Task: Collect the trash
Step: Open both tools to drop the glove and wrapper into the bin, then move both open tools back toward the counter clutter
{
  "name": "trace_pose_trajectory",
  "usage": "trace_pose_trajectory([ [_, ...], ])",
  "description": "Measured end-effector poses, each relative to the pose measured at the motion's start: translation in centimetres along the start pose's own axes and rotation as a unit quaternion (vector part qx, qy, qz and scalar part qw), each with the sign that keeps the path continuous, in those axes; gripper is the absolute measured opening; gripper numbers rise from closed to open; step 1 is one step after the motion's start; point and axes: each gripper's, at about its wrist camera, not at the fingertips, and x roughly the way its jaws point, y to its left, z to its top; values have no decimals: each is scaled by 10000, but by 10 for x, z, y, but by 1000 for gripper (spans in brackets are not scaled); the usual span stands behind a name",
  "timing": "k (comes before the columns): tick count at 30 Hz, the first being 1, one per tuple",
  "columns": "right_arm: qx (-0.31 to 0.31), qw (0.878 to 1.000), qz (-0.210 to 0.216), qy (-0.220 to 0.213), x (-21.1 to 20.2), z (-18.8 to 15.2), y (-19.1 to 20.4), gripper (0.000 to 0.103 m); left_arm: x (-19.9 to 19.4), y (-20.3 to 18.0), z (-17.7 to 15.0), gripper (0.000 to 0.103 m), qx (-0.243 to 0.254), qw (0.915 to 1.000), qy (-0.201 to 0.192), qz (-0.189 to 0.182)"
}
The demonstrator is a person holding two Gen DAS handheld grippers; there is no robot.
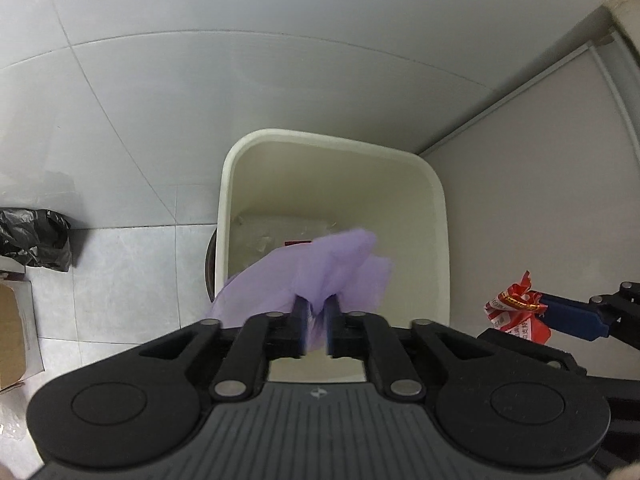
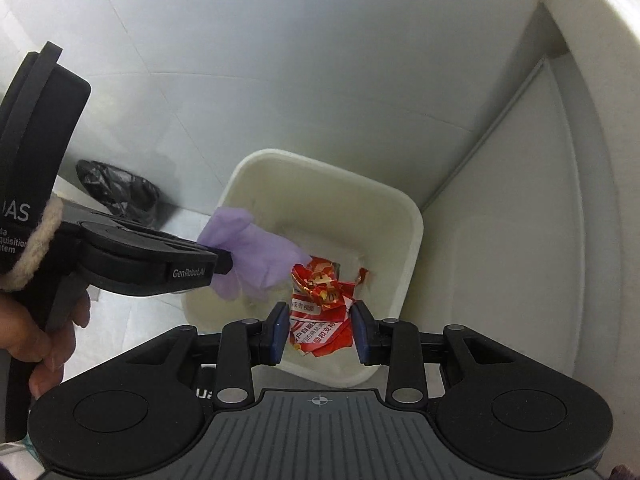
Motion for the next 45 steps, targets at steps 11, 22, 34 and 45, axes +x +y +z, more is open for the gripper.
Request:
trace_pose_trajectory([
  [11, 88, 9999, 77, 23, -5, -1, -3, 66, 7, 5, 1, 50, -125, 9999, 77, 19],
  [22, 6, 10000, 62, -39, -5, -2, 1, 67, 1, 5, -2, 59, -197, 9998, -9, 3],
  [34, -148, 9994, -36, -324, -38, -6, 7, 74, -32, 7, -5, 67, -204, 9994, -273, -65],
  [45, -340, 9948, -142, -946, -94, -17, 10, 81, -77, 1, -7, 85, 28, 9975, -703, -50],
])
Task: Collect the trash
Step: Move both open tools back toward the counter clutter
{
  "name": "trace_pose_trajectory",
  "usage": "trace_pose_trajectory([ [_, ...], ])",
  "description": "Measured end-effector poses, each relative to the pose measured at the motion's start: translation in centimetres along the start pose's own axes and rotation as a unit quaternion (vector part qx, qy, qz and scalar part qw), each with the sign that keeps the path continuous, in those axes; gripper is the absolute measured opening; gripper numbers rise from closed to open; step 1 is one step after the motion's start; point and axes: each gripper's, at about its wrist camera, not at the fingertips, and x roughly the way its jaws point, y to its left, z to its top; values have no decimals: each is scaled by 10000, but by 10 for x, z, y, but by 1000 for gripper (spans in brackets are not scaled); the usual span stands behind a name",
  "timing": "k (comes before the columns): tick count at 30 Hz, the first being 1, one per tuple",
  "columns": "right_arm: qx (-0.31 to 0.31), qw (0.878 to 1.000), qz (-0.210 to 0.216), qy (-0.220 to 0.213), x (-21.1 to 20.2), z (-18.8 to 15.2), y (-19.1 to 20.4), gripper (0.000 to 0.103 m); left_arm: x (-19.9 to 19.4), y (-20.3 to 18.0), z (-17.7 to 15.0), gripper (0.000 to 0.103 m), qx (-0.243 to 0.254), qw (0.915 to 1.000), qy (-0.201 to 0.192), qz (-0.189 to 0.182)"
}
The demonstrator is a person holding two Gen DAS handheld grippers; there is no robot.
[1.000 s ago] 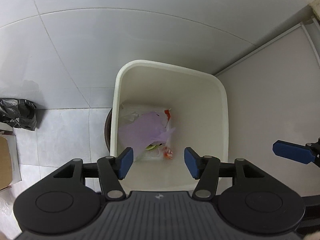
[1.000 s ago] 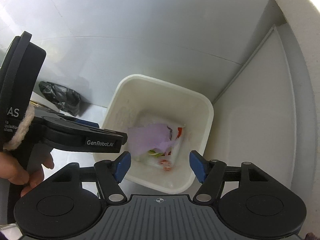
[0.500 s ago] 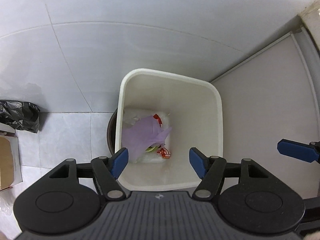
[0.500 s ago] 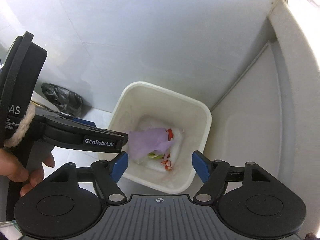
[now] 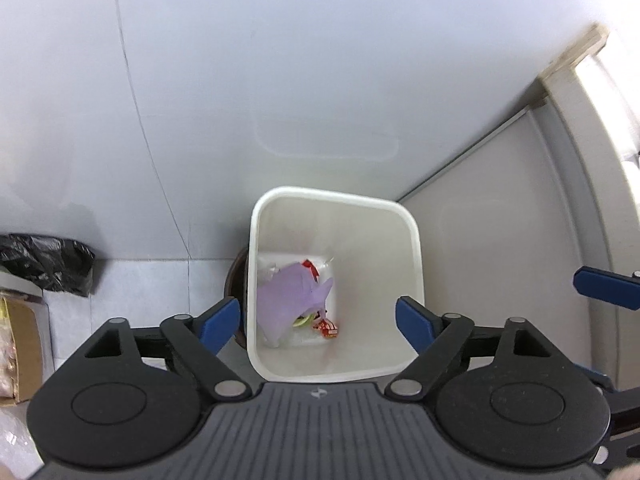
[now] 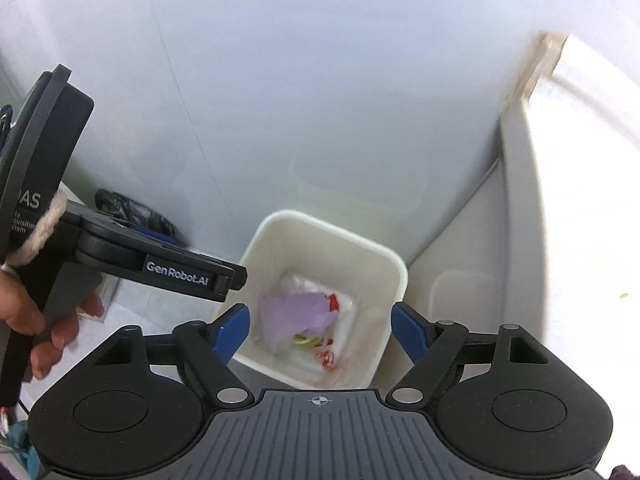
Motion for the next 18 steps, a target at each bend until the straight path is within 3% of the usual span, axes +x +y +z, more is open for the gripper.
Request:
trace_pose_trajectory([
  [2, 0, 9999, -25, -113, -11, -2, -3, 81, -9, -4, -1, 91, 68, 9999, -93, 16],
  [10, 244, 9983, -243, -479, -51, -19, -24, 85, -35, -18, 4, 96, 210, 9990, -376, -84],
  [18, 670, 9932, -581, -759, -100, -42, -59, 89, -63, -57, 9, 98, 651, 9955, -639, -244],
])
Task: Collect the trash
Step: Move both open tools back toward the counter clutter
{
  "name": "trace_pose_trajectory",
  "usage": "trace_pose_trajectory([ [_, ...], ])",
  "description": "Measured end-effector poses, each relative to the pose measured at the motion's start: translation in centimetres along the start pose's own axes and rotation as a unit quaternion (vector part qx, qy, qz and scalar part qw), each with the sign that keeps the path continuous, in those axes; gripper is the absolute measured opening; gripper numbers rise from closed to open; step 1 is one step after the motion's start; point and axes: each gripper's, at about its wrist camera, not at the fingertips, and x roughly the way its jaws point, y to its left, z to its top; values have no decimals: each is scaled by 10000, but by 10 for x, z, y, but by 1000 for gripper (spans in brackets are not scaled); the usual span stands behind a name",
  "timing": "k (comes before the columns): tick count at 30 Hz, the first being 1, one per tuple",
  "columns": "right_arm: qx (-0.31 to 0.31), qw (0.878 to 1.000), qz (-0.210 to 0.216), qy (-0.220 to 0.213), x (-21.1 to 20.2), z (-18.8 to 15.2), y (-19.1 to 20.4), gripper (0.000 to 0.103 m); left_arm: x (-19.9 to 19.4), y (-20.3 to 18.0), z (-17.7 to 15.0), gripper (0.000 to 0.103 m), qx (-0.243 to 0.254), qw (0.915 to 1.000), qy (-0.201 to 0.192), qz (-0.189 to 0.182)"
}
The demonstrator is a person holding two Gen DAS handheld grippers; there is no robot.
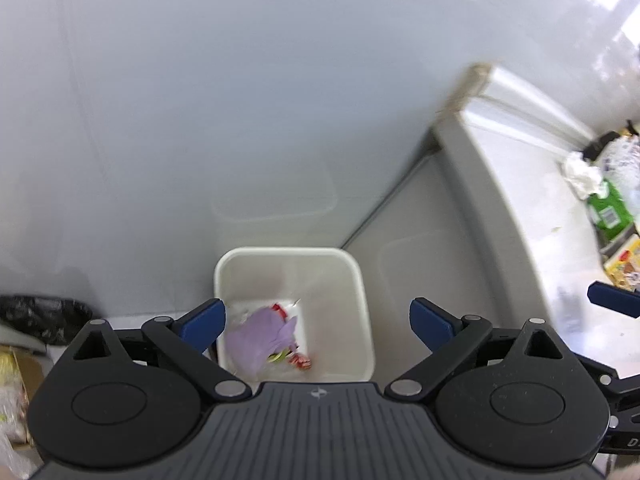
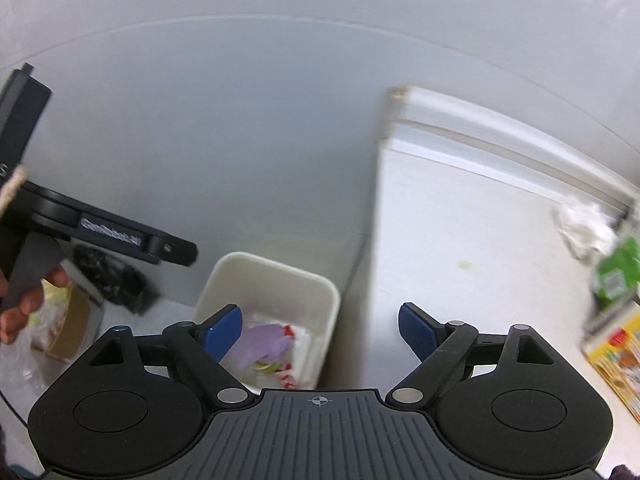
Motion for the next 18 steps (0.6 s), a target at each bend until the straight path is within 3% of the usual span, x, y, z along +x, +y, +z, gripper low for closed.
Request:
trace_pose_trajectory([
  [10, 605, 9962, -628, 0, -41, -44, -77, 89, -20, -69, 18, 101, 725, 9964, -209, -393],
  [18, 1347, 9840, -1165, -87, -72, -79, -145, 89, -22, -142, 21, 102, 1523, 9855, -168, -724],
])
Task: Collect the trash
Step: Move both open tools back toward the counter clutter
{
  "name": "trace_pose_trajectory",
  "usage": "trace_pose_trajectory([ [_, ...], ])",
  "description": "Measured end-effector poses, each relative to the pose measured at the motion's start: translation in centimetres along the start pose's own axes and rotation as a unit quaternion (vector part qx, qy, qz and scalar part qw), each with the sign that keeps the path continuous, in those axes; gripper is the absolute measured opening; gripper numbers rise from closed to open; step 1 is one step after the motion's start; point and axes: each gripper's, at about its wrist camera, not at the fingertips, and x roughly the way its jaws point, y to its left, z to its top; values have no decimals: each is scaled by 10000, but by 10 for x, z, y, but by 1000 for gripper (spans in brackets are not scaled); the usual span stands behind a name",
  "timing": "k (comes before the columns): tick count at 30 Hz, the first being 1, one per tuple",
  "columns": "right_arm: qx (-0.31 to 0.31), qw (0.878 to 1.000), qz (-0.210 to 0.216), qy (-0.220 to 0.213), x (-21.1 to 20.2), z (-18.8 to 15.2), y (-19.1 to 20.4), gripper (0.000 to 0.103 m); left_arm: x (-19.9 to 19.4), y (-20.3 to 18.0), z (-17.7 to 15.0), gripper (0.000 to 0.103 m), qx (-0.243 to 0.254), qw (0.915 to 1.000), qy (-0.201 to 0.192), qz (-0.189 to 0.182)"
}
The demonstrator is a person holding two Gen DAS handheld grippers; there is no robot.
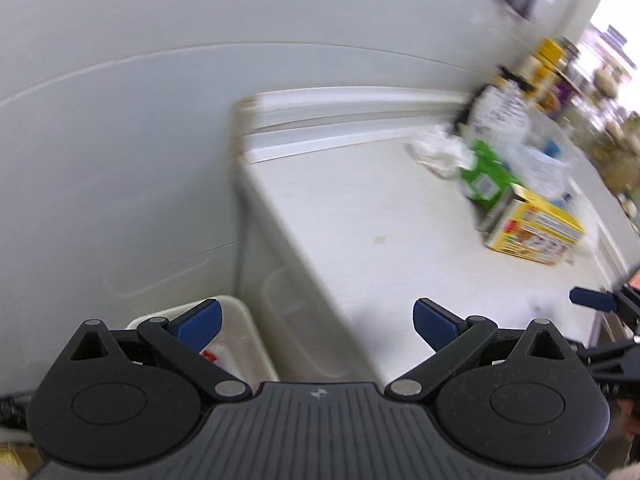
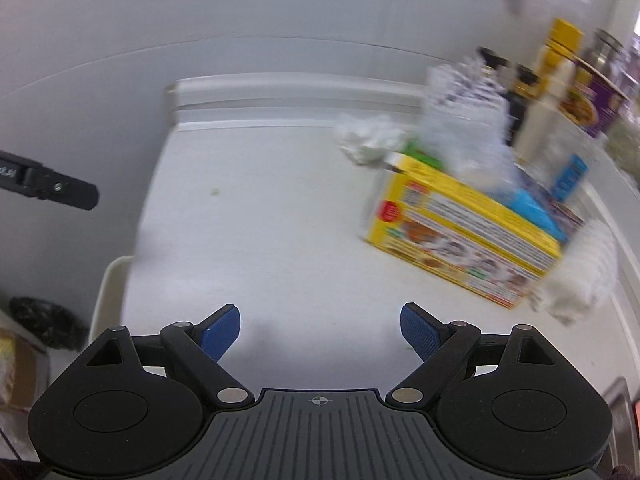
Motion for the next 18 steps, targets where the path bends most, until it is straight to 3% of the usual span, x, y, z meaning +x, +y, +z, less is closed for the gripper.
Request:
trace_pose_trajectory([
  [9, 896, 9944, -538, -131, -7, -14, -82, 90, 16, -79, 26, 102, 902, 9949, 26, -455],
  [18, 1882, 9780, -887, -180, 0, -29, -154, 90, 38, -148, 50, 102, 1784, 9810, -94, -758],
])
